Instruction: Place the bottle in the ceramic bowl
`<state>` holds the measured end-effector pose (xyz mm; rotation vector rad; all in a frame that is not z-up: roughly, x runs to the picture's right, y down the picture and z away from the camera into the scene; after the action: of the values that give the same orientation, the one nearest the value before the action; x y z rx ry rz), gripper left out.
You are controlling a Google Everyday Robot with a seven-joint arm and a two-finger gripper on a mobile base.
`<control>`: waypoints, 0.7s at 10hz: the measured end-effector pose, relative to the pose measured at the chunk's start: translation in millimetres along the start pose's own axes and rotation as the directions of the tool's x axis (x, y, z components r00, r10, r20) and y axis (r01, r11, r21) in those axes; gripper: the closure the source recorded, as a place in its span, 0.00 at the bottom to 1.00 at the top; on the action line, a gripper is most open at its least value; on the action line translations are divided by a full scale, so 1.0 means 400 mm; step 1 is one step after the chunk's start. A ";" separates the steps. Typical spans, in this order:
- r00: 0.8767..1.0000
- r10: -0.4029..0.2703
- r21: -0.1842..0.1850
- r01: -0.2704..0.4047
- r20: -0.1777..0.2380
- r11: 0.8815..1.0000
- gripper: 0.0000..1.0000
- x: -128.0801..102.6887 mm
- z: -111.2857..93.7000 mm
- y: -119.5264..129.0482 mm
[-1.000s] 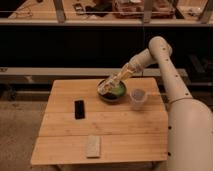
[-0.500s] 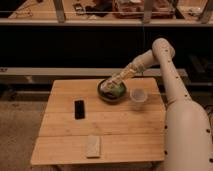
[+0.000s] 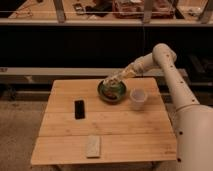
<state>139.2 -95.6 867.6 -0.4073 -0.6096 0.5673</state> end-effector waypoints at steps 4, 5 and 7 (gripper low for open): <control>0.999 0.039 -0.035 -0.040 -0.038 0.999 0.20 0.044 0.035 0.105; 0.998 0.039 -0.038 -0.041 -0.041 0.998 0.20 0.046 0.036 0.110; 0.998 0.038 -0.038 -0.039 -0.040 0.998 0.20 0.043 0.038 0.110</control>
<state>124.7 -48.4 863.7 -0.4667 -0.5770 0.5838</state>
